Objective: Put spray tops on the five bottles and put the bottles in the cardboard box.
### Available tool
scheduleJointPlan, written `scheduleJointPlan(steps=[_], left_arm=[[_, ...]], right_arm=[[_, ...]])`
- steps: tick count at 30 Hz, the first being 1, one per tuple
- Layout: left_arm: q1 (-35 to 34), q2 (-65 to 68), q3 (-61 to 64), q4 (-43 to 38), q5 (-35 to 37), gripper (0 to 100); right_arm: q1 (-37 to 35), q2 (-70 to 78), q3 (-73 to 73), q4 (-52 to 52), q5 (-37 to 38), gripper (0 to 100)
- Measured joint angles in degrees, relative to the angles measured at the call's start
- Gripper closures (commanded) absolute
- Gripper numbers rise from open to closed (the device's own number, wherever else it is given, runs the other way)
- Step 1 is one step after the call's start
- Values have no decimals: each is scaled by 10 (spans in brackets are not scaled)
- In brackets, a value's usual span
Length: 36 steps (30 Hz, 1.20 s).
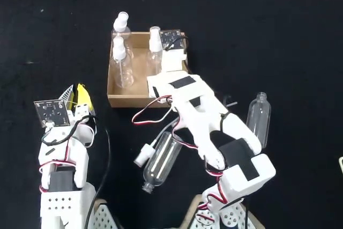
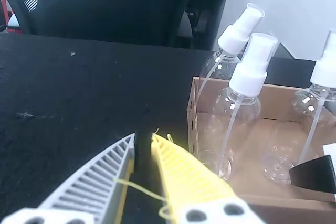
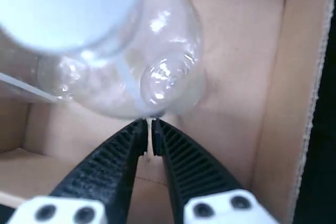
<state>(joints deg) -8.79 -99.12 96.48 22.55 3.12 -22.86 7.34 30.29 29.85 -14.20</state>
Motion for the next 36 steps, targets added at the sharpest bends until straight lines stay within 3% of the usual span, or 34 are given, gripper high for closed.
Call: scheduleJointPlan(steps=[36], left_arm=[[0, 0, 0, 0, 0, 953]], right_arm=[[0, 0, 0, -18, 0, 987]])
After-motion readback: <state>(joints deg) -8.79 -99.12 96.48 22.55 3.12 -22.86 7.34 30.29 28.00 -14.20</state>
